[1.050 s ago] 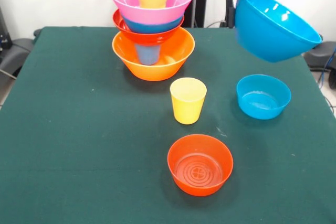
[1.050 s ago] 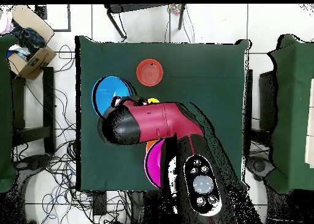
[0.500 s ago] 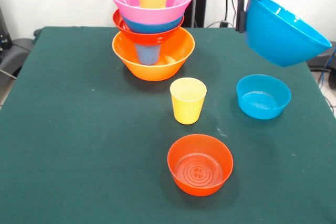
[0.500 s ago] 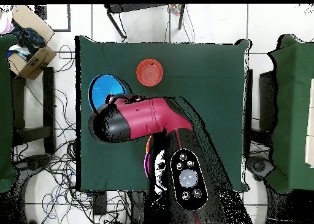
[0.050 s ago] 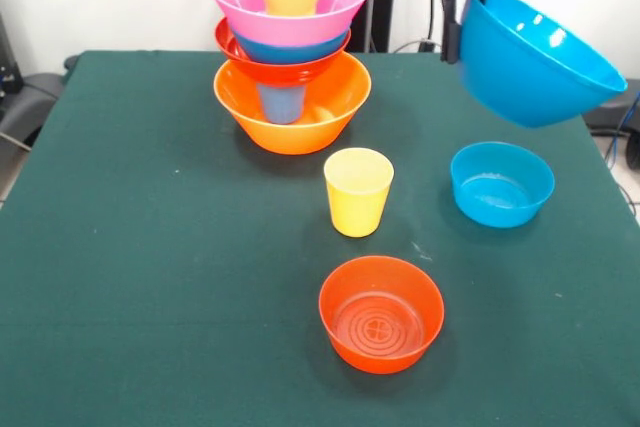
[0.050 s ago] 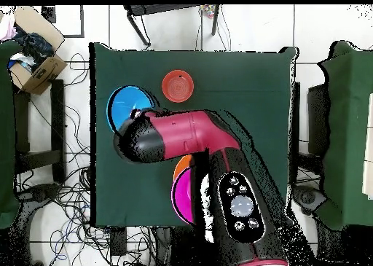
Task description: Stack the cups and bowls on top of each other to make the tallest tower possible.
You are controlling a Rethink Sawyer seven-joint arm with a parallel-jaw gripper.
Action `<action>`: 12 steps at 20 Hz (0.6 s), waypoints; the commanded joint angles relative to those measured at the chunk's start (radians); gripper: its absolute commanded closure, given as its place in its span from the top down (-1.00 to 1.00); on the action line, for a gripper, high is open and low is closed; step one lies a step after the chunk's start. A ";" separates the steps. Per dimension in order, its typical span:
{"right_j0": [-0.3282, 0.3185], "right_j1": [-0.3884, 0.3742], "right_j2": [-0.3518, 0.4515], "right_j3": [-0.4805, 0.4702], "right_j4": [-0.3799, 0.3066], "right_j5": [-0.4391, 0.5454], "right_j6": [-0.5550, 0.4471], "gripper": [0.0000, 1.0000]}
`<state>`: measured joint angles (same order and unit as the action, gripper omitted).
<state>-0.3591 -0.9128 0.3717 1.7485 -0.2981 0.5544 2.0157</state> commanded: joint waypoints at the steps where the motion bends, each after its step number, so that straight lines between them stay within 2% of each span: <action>1: -0.100 -0.033 0.164 0.065 0.070 0.236 -0.245 -1.00; 3: -0.120 -0.050 0.189 0.072 0.081 0.270 -0.257 -1.00; 12: -0.229 -0.077 0.335 0.141 0.105 0.298 -0.301 -1.00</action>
<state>-0.5457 -0.9781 0.5472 1.7852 -0.2149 0.7500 2.0157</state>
